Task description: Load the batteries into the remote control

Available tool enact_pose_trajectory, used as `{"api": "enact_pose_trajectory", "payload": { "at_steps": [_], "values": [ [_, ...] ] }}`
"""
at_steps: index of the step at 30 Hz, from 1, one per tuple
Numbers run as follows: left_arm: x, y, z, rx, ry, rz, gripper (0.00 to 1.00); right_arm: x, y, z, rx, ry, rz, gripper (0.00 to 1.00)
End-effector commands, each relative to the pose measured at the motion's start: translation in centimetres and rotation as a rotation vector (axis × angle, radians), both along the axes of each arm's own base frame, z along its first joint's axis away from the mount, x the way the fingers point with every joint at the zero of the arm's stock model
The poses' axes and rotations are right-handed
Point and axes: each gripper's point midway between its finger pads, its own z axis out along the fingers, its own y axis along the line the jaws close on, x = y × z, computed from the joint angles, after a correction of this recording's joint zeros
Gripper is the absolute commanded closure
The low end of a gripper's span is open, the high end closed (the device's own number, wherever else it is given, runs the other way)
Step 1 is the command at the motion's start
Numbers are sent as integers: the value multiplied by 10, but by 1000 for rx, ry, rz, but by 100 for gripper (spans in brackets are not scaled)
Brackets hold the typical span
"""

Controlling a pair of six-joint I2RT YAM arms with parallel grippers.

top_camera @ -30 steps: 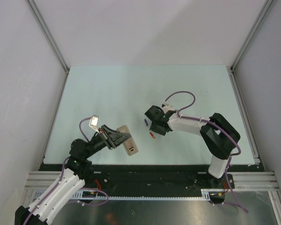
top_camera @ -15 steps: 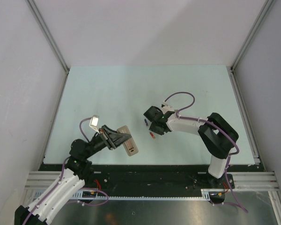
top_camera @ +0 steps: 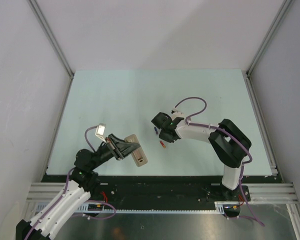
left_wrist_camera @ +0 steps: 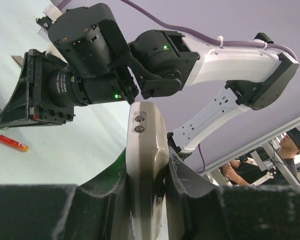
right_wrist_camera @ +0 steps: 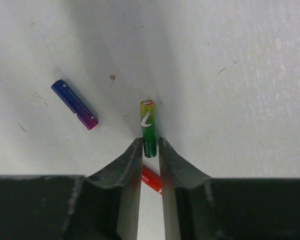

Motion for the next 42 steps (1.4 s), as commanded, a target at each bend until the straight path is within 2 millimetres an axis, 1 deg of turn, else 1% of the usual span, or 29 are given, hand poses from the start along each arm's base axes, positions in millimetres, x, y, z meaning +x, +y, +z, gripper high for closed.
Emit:
{"api": "enact_pose_trajectory", "payload": {
  "at_steps": [1,2,3,6,8,10,11,12,14,15,16,17,18,20,21,22,25,27,29,30,31,32,33,34,35,36,39,40,42],
  "values": [
    [-2,0,4,-25,-12,-2,100,-25,-30,-40,-145,116,-27,80],
    [-2,0,4,-24,-13,-2,100,-26,-30,-41,-147,119,-24,83],
    [-2,0,4,-24,-11,-4,100,-28,-30,-42,-149,123,-19,91],
    [-2,0,5,-24,-11,-4,100,-29,-30,-41,-156,121,-7,100],
    [-2,0,4,-23,-8,-2,100,-27,-29,-35,-158,104,5,100],
    [-1,0,7,-25,-11,-1,100,-23,-26,-16,-154,54,52,100],
    [-2,0,7,-24,-12,-2,100,-20,-29,-5,-171,20,67,100],
    [-1,0,7,-22,-8,-1,100,-17,-27,24,-135,-39,87,100],
    [3,0,7,-21,1,12,100,-17,-23,58,-160,-130,221,100],
    [5,-1,8,-16,10,16,100,-19,-21,89,-131,-200,268,100],
    [7,-2,8,-12,10,20,100,-21,-21,107,-158,-248,366,100],
    [11,-1,10,-10,11,34,100,-30,-12,121,-136,-278,451,100],
    [14,-2,14,-5,4,42,100,-36,-11,146,-97,-331,499,100],
    [23,-5,13,16,24,58,100,-57,0,165,-77,-372,699,100],
    [28,-5,21,17,8,76,100,-65,2,176,-57,-398,753,100],
    [33,-7,19,32,20,80,100,-78,5,193,-3,-426,818,100],
    [43,-9,31,37,5,106,100,-101,1,216,57,-447,938,100],
    [51,-10,37,48,-3,121,100,-115,-3,224,47,-430,1010,100],
    [58,-14,37,63,10,125,100,-134,-2,232,72,-406,1098,100],
    [60,-15,43,58,8,126,100,-145,1,235,72,-403,1143,100],
    [62,-17,43,60,18,120,100,-153,4,238,86,-398,1179,100],
    [63,-19,41,64,32,112,100,-158,4,233,69,-367,1202,100],
    [68,-23,40,66,63,102,100,-162,8,243,78,-375,1216,100],
    [68,-26,36,72,83,86,100,-169,12,243,80,-360,1237,100],
    [70,-28,36,73,98,80,100,-172,16,235,58,-316,1250,100],
    [74,-31,29,79,132,76,100,-174,22,243,70,-318,1251,100],
    [78,-32,18,78,182,90,100,-175,36,241,76,-283,1245,100],
    [79,-32,18,74,185,94,100,-180,44,247,125,-277,1257,100],
    [79,-32,17,66,189,99,100,-178,53,238,122,-249,1252,100]
  ]
}}
